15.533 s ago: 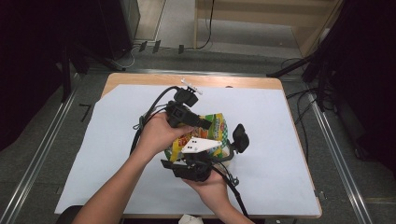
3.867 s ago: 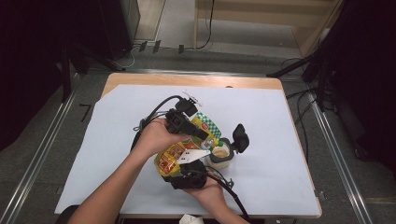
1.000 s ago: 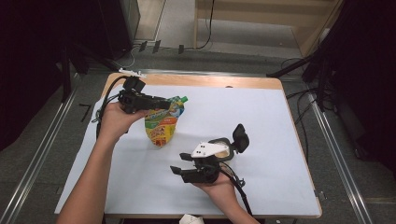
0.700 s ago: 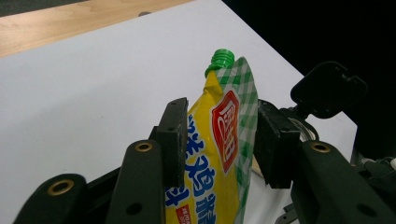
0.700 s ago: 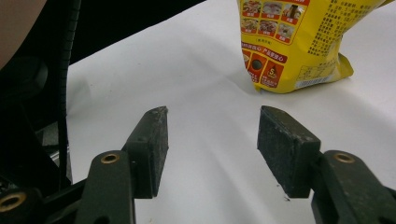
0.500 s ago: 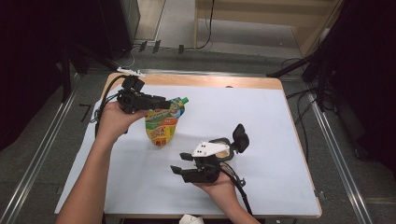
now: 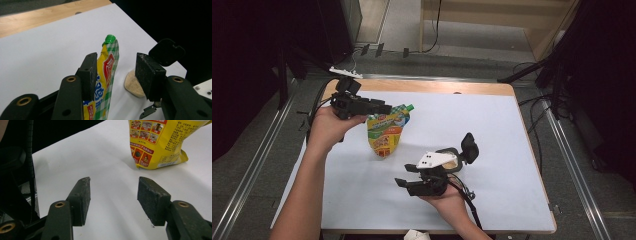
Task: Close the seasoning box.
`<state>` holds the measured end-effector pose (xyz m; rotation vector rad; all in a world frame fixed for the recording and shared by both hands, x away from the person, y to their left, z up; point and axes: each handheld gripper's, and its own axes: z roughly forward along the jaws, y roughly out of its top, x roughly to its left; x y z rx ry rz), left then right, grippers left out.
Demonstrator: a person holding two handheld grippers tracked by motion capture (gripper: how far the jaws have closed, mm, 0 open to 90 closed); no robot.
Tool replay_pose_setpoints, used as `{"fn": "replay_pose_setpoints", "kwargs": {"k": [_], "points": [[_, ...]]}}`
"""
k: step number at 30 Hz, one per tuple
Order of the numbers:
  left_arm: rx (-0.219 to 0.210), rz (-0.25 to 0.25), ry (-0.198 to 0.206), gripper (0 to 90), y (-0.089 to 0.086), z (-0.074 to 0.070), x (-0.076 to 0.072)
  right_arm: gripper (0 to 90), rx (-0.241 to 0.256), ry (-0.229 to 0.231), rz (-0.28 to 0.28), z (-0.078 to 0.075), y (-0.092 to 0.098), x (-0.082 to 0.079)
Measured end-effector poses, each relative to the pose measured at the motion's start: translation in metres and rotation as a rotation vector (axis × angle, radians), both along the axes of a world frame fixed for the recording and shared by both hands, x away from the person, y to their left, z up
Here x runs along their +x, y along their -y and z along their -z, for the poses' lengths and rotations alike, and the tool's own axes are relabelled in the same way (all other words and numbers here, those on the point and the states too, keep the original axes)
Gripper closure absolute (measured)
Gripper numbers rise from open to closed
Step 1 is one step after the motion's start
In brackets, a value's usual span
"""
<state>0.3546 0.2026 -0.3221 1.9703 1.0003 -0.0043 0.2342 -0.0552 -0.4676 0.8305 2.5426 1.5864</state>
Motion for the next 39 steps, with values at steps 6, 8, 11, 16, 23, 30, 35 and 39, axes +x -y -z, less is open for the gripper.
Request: {"fn": "replay_pose_setpoints", "kwargs": {"k": [6,8,11,16,23,30,35,39], "points": [[-0.019,-0.019,0.026,51.3,-0.011,-0.01,-0.006,45.2,0.0,-0.008,-0.007,-0.003,0.001,0.0],[-0.021,-0.027,0.037,50.7,-0.015,-0.011,-0.006,45.2,0.007,-0.019,-0.008,-0.004,0.002,0.0],[-0.018,-0.054,0.037,49.9,-0.024,-0.011,-0.005,45.2,0.012,-0.019,-0.005,-0.009,0.005,0.001],[-0.016,-0.077,0.031,48.0,-0.037,-0.006,-0.001,45.3,0.014,-0.02,0.007,-0.017,0.013,0.003],[-0.016,-0.098,0.058,46.9,-0.046,-0.002,0.001,45.9,0.019,-0.007,0.029,-0.034,0.028,0.008],[0.0,-0.108,0.036,47.0,-0.051,0.009,0.008,47.3,0.015,-0.004,0.05,-0.047,0.044,0.013],[0.007,-0.115,0.021,46.9,-0.051,0.016,0.012,50.1,0.033,0.018,0.083,-0.06,0.06,0.019],[0.007,-0.11,0.018,47.2,-0.05,0.019,0.013,50.3,0.033,0.013,0.104,-0.068,0.074,0.024]]}}
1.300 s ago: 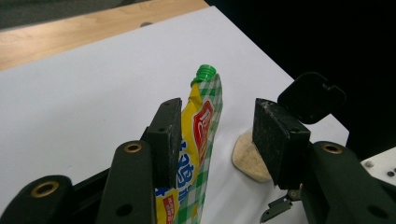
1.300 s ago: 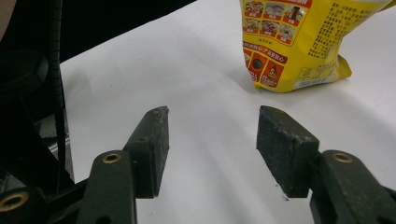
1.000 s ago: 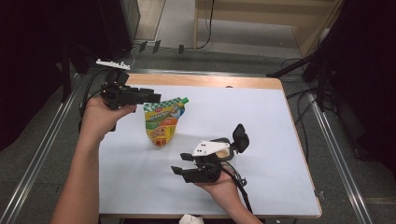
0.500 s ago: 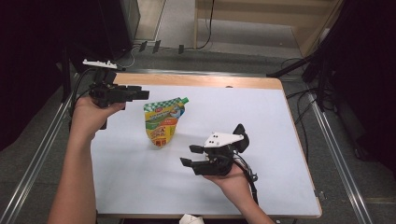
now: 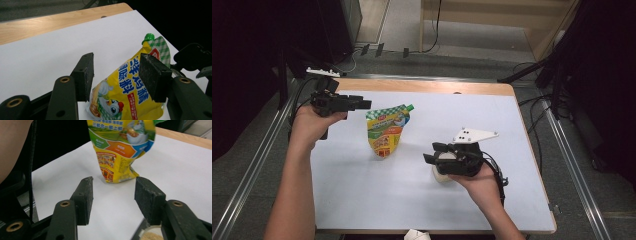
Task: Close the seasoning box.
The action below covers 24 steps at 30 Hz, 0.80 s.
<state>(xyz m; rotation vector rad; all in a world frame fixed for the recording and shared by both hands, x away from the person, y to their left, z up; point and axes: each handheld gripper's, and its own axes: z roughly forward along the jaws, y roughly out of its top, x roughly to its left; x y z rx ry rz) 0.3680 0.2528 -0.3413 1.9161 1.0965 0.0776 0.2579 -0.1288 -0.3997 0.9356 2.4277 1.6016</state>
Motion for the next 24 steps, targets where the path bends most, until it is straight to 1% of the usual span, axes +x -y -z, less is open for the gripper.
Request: {"fn": "replay_pose_setpoints", "kwargs": {"k": [4,5,8,12,14,18,24], "points": [[-0.002,-0.001,-0.008,47.3,0.0,0.004,0.002,50.2,-0.022,-0.012,0.004,-0.005,0.012,0.004],[0.0,-0.004,-0.006,47.2,0.0,0.005,0.002,50.2,-0.025,-0.023,0.007,-0.006,0.014,0.005],[0.001,-0.01,-0.008,47.2,0.0,0.007,0.003,50.1,-0.042,-0.025,0.01,-0.007,0.019,0.006],[0.003,-0.007,-0.012,46.4,0.001,0.01,0.004,49.8,-0.064,-0.015,0.011,-0.011,0.024,0.007],[-0.015,0.001,-0.022,45.8,0.0,0.012,0.004,49.8,-0.081,-0.007,0.011,-0.012,0.028,0.008],[-0.015,0.0,-0.013,45.4,0.0,0.011,0.004,49.8,-0.071,-0.025,0.026,-0.013,0.037,0.011],[-0.008,-0.003,-0.01,45.0,-0.001,0.012,0.004,50.0,-0.061,-0.03,0.057,-0.016,0.054,0.015]]}}
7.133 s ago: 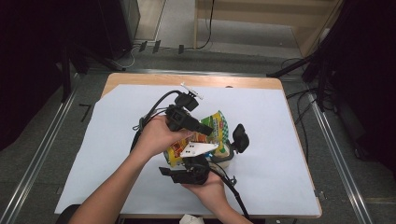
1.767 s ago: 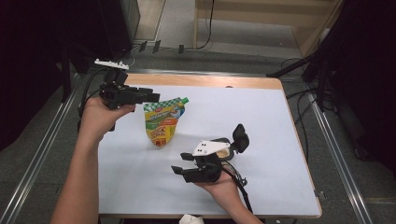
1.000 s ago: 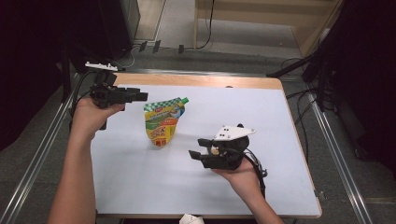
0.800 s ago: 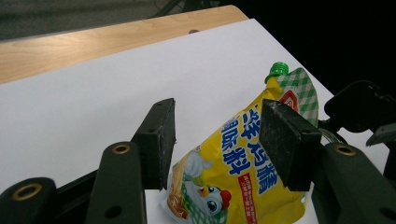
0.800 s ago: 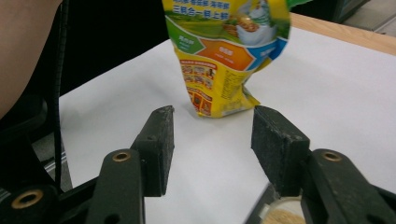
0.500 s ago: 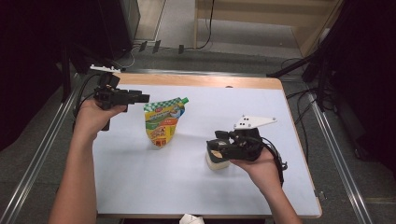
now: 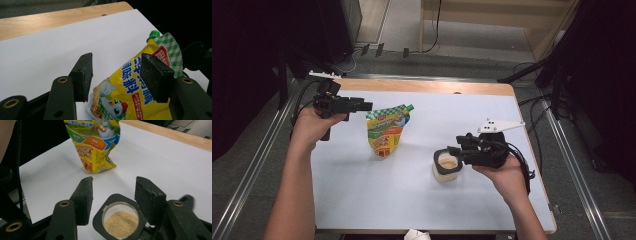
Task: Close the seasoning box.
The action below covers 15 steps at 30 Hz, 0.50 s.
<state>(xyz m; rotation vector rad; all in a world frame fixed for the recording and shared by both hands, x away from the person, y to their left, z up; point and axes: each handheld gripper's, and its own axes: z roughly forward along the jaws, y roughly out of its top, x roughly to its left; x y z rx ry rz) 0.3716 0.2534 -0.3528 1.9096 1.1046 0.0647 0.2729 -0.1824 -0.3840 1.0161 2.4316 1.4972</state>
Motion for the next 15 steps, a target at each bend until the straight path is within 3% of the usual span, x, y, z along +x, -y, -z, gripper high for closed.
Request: {"fn": "replay_pose_setpoints", "kwargs": {"k": [15], "points": [[0.014,0.023,-0.009,42.6,0.004,0.002,0.0,53.3,0.026,0.014,0.096,-0.005,0.037,0.006]]}}
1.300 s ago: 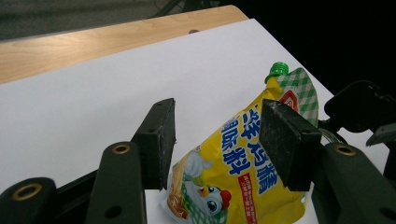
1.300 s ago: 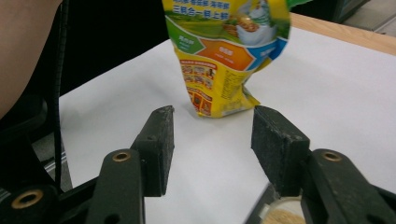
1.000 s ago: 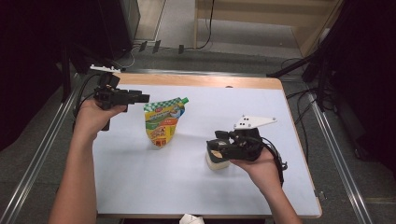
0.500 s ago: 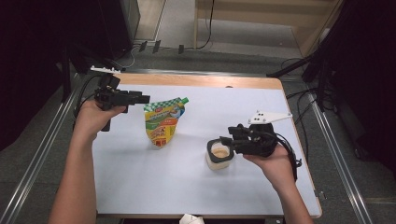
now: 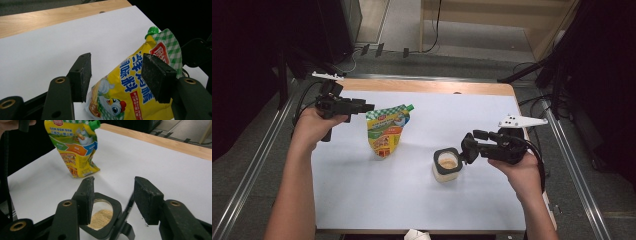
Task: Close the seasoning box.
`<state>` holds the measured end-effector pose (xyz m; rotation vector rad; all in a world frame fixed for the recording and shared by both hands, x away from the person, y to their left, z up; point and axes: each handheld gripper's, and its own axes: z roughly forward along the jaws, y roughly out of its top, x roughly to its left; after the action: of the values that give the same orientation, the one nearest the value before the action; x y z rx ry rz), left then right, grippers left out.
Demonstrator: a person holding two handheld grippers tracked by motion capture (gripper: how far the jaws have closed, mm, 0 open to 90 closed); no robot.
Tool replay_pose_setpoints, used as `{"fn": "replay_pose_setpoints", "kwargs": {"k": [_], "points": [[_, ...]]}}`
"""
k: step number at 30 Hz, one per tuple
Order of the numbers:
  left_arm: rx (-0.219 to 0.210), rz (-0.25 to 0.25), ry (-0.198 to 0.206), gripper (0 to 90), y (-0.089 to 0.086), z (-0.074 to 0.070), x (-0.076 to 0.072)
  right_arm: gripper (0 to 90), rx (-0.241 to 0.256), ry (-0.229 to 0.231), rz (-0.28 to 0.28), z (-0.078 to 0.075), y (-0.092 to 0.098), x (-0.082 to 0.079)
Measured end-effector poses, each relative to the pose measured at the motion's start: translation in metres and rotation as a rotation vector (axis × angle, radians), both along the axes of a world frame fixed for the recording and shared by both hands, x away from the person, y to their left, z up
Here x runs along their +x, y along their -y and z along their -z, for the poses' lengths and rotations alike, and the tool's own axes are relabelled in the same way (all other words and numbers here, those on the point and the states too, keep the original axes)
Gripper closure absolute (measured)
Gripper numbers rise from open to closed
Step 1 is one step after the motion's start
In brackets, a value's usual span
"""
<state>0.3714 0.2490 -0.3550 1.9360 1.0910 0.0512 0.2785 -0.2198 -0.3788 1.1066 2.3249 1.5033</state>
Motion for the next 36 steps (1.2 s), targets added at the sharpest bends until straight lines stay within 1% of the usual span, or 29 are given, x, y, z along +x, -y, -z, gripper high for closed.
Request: {"fn": "replay_pose_setpoints", "kwargs": {"k": [5,12,15,18,20,23,29,30,32,33,36], "points": [[0.007,0.0,-0.002,42.3,0.0,0.001,0.0,56.8,0.001,-0.008,0.029,0.003,0.01,0.003],[0.0,-0.003,-0.003,41.2,0.0,0.001,0.0,63.7,0.01,-0.014,0.059,0.003,0.022,0.004],[0.002,-0.002,-0.001,41.1,0.0,0.001,0.0,71.9,0.026,-0.028,0.084,0.004,0.029,0.005],[0.006,-0.001,-0.004,41.2,0.0,0.001,0.0,80.5,0.036,-0.044,0.097,0.008,0.032,0.007],[0.006,-0.001,-0.004,41.1,0.001,0.002,0.001,83.8,0.029,-0.053,0.091,0.012,0.032,0.008],[0.009,0.001,-0.004,41.1,0.001,0.001,0.0,86.1,0.006,-0.075,0.08,0.019,0.028,0.011],[0.01,0.003,-0.004,41.2,0.001,0.002,0.001,87.9,-0.018,-0.087,0.046,0.026,0.017,0.013],[0.012,0.003,-0.004,41.2,0.001,0.002,0.001,88.7,-0.017,-0.09,0.043,0.026,0.016,0.012],[0.011,0.004,-0.003,41.2,0.001,0.002,0.001,89.5,-0.028,-0.085,0.043,0.028,0.013,0.012],[0.011,0.002,-0.004,41.2,0.001,0.002,0.001,90.0,-0.027,-0.089,0.041,0.029,0.011,0.012],[0.014,0.004,-0.003,41.2,0.002,0.003,0.001,90.0,0.003,-0.099,0.037,0.031,0.009,0.012]]}}
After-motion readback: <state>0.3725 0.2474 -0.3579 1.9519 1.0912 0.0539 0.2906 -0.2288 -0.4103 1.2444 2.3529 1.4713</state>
